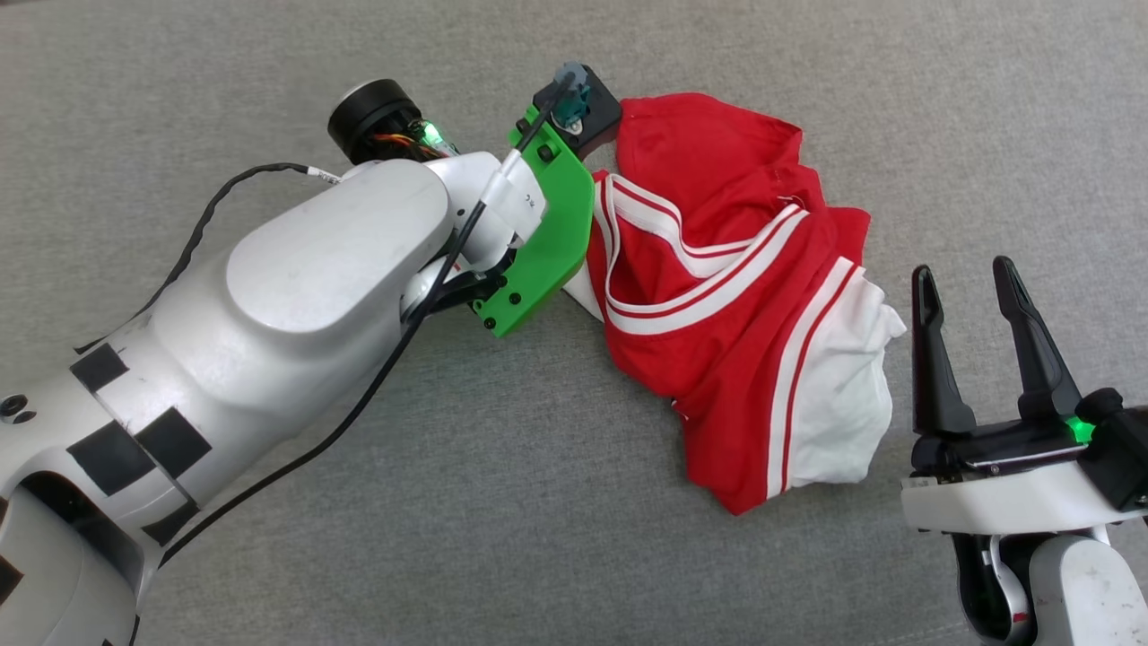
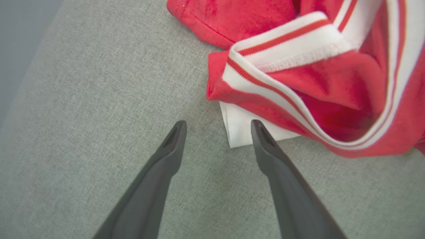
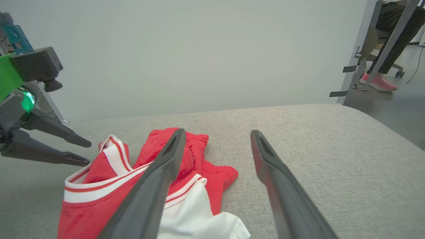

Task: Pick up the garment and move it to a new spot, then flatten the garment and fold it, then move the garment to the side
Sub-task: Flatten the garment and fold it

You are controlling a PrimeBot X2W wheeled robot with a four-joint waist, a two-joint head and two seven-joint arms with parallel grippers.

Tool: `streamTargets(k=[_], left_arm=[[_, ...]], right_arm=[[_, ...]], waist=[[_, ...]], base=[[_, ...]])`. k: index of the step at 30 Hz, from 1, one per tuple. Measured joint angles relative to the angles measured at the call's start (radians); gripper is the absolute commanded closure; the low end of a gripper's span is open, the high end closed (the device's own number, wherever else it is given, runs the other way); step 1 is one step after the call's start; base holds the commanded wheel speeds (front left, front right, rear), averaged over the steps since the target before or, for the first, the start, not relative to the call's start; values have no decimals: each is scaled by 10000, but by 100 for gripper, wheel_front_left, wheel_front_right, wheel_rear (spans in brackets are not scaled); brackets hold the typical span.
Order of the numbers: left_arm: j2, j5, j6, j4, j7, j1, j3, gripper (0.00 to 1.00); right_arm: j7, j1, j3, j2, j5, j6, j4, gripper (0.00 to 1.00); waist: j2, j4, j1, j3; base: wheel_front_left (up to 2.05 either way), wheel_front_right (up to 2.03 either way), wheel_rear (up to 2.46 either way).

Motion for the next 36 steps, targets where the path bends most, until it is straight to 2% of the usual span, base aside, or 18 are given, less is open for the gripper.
streamTargets(k=[3, 10, 15, 16, 17, 20, 25, 31, 36], left_arm=[[-6, -17, 0, -203, 543, 7, -65, 0], [56, 886, 2, -867, 1925, 493, 105, 0], [322, 1174, 6, -1237, 2278, 609, 249, 0], [359, 1294, 6, -1325, 2337, 634, 272, 53], [389, 1379, 6, -1427, 2345, 675, 282, 100], [387, 1367, 2, -1540, 2061, 820, 232, 100], [389, 1521, 0, -1664, 972, 897, 10, 100], [558, 1306, 0, -1808, -1501, 868, -105, 100], [1241, 951, 0, -1760, -3173, 876, -88, 100]], right_arm=[[0, -168, 35, 2, 94, 0, -4, 0], [0, -360, 115, 2, 167, 0, 10, 0], [0, -378, 92, 0, 228, 0, 13, 0], [0, -379, 86, 0, 228, 0, 17, 0], [0, -379, 75, 0, 228, 0, 19, 0], [0, -381, 15, -2, 224, 0, 19, 0], [0, -377, -38, 0, 123, 0, 42, 0], [0, -163, -132, -2, 36, 0, 73, 0], [0, 89, -188, 0, -65, 0, 104, 0]], waist=[[0, -155, 0, 248], [0, -540, 0, 676], [0, -718, 0, 804], [0, -732, 0, 812], [0, -732, 0, 809], [0, -675, 0, 767], [0, -498, 0, 544], [0, -174, 0, -16], [0, 175, 0, -502]], base=[[0, 0, 0], [0, 0, 0], [0, 0, 0], [0, 0, 0], [0, 0, 0], [0, 0, 0], [0, 0, 0], [0, 0, 0], [0, 0, 0]])
